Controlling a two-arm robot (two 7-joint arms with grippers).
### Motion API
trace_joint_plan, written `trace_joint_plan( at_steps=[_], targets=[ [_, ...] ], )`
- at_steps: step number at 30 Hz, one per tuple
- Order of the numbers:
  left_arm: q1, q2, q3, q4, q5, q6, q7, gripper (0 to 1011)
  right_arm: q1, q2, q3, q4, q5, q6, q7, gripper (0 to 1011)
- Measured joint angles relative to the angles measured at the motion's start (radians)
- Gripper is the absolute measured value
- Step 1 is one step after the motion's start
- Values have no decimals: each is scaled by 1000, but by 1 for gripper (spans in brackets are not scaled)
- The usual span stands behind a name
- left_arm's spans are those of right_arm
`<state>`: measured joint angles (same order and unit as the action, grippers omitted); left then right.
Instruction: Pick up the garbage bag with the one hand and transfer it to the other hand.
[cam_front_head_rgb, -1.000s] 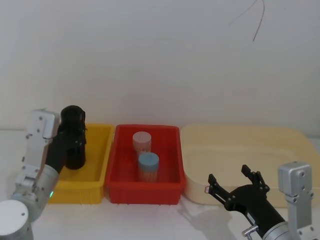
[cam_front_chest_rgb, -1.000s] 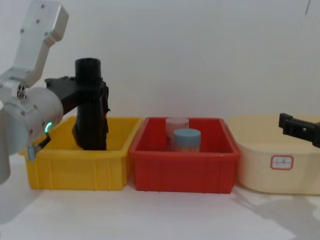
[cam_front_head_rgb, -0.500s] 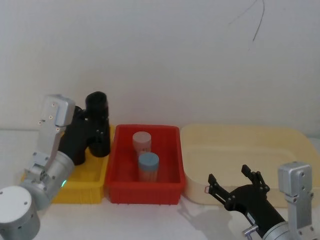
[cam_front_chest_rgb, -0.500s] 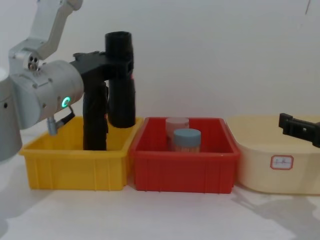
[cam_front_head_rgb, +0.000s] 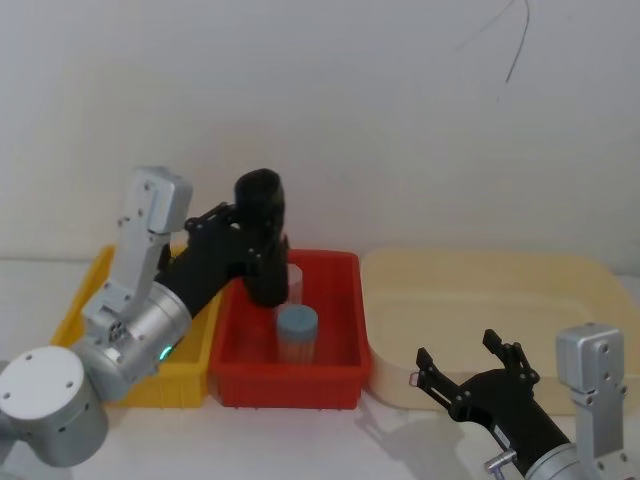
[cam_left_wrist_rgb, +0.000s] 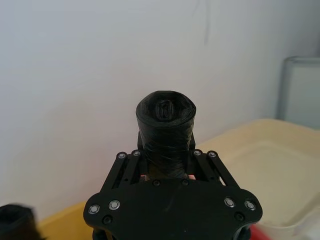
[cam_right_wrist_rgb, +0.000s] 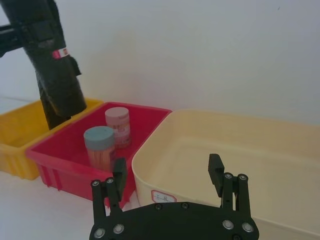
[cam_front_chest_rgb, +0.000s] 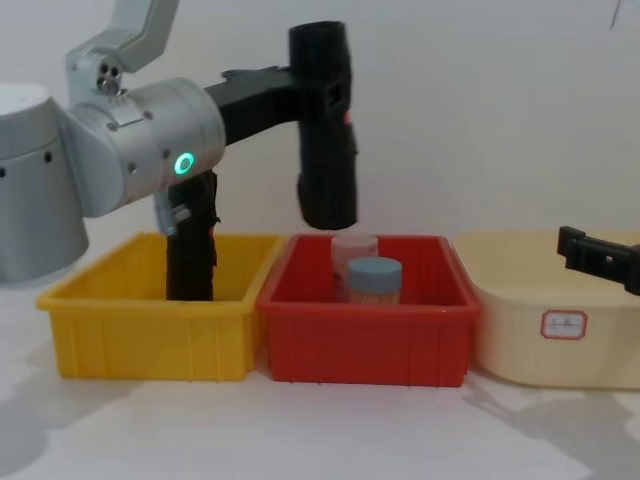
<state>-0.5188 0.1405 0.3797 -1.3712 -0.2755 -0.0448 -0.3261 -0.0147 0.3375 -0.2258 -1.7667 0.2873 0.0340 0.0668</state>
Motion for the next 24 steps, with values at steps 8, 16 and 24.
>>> trace_joint_plan(
  at_steps=[8, 16, 24],
  targets=[
    [-30, -19, 29, 5, -56, 17, -93, 371, 0, 0, 0, 0, 0, 0, 0, 1001],
    [-68, -45, 62, 33, -106, 34, -176, 371, 0, 0, 0, 0, 0, 0, 0, 1001],
    [-115, -83, 98, 90, -151, 50, -255, 371, 0, 0, 0, 0, 0, 0, 0, 1001]
  ],
)
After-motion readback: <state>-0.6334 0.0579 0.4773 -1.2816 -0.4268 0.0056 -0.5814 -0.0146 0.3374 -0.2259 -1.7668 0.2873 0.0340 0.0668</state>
